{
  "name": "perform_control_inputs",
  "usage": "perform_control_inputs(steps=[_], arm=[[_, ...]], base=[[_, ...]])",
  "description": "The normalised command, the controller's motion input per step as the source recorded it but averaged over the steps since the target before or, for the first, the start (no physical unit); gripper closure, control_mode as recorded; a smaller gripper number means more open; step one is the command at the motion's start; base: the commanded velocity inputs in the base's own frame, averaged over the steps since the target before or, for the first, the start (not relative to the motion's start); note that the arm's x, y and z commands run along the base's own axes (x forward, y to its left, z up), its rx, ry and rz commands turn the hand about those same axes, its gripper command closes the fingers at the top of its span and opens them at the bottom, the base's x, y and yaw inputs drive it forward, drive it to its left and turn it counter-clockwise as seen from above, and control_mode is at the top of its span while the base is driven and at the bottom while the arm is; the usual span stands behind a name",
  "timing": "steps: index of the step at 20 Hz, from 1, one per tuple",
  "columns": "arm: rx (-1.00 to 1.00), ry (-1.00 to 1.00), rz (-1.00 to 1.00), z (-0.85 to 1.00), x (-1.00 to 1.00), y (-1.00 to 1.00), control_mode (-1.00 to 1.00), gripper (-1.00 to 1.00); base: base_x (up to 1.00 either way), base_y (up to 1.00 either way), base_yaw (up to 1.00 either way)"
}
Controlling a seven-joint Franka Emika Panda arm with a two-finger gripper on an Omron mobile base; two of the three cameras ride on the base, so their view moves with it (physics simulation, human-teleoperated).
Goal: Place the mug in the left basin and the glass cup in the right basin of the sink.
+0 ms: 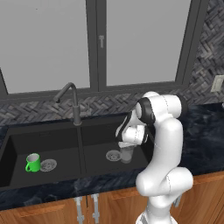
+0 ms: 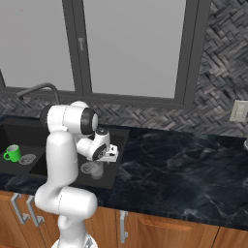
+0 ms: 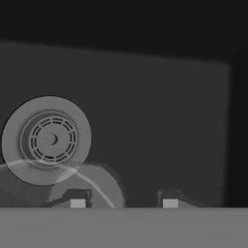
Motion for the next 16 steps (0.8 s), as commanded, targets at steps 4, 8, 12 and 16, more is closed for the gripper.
perform_control_inputs(steps=[4,8,12,16], arm=[[0.0,0.0,0.0,0.0,0.0,0.0,-1.0,-1.0],[0.0,0.0,0.0,0.11,0.0,0.0,-1.0,-1.0],[0.0,0.0,0.0,0.18,0.0,0.0,-1.0,-1.0],[0.0,0.0,0.0,0.3,0.0,0.0,-1.0,-1.0]], base=[[0.0,0.0,0.0],[0.0,0.0,0.0],[0.0,0.0,0.0],[0.0,0.0,0.0]])
